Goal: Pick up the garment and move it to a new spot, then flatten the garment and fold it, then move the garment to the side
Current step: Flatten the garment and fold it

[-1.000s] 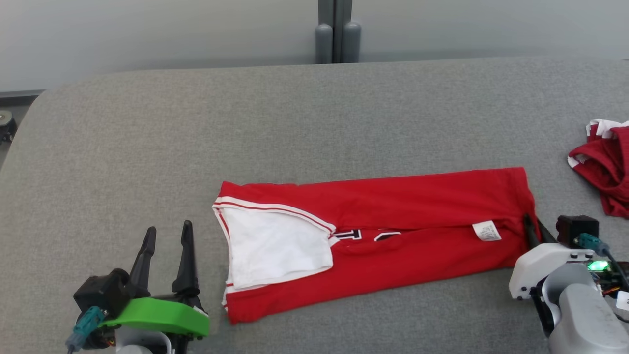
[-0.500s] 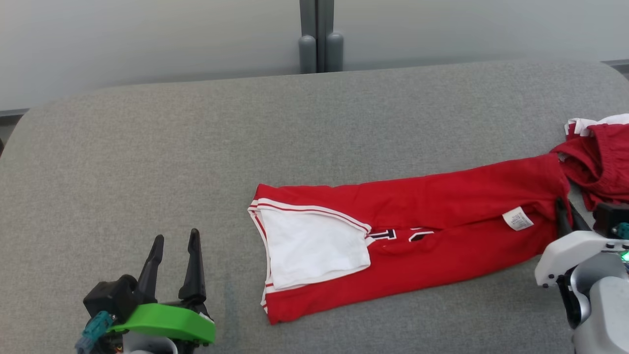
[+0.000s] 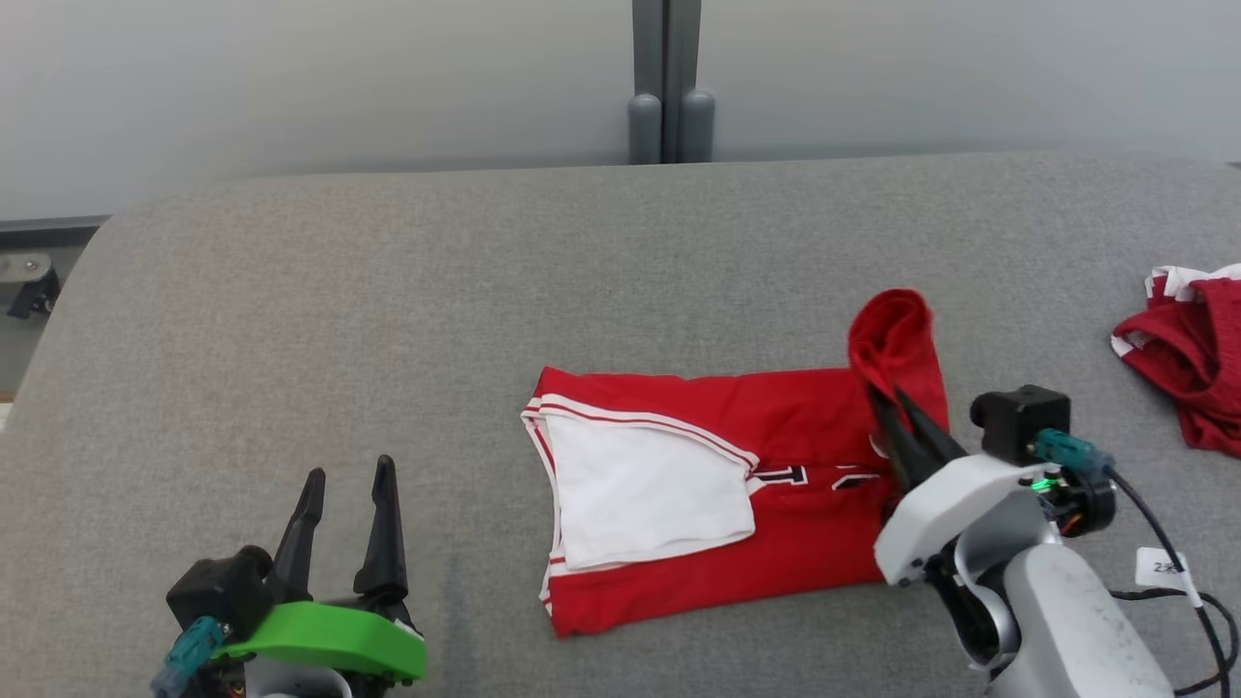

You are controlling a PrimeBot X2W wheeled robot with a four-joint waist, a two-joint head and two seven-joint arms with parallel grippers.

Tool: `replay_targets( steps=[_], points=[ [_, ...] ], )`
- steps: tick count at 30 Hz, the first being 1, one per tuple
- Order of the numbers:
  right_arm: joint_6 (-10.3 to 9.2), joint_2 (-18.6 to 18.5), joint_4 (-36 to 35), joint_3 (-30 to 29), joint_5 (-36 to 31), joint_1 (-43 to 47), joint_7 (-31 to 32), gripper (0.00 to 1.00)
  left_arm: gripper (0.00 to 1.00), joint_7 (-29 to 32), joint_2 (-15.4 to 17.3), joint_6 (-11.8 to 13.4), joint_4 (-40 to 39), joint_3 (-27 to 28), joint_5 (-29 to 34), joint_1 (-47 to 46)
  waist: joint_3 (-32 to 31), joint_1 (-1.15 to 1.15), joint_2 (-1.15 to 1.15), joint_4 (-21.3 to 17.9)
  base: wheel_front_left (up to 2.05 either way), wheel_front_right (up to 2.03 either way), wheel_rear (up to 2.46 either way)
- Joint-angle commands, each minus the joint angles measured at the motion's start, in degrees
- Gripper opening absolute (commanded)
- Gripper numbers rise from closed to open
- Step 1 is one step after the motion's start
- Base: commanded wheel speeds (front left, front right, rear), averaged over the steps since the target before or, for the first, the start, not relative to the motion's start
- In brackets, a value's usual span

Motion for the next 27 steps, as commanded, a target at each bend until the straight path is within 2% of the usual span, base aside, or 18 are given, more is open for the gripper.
replay_targets(
  steps=[1, 7, 13, 21, 27],
  points=[
    [-0.09, -0.04, -0.57, 2.09, 1.92, 0.02, 0.03, 0.0, 1.0, -0.16, -0.04, -0.32, 0.07, 0.34, 0.74, 0.52, 0.05, 0.0, 0.0, 0.87, 0.0, 0.0, 0.0],
    [-0.09, -0.06, 0.58, 12.47, 8.55, -2.49, -1.34, 0.0, 1.0, -0.17, -0.56, -0.74, 0.3, 0.41, 0.97, -0.47, 0.82, 0.0, 0.0, 3.39, 0.0, 0.0, 0.0],
    [-0.09, -0.08, 4.4, 20.23, 12.92, -5.95, -3.6, 0.0, 1.0, -0.16, -1.42, -1.13, 0.66, 0.3, 1.09, -1.4, 1.87, 0.0, 0.0, 6.01, 0.0, 0.0, 0.0],
    [-0.07, -0.05, 11.75, 26.99, 17.66, -10.45, -6.39, 0.0, 1.0, -0.16, -2.39, -1.92, 1.96, -0.48, 1.57, -2.61, 2.88, 0.0, 0.0, 9.31, 0.0, 0.0, 0.0],
    [-0.07, -0.06, 16.87, 30.49, 21.57, -13.13, -8.03, 0.0, 1.0, -0.16, -2.97, -2.26, 2.85, -0.67, 1.72, -2.84, 2.95, 0.0, 0.0, 10.42, 0.0, 0.0, 0.0]
  ],
)
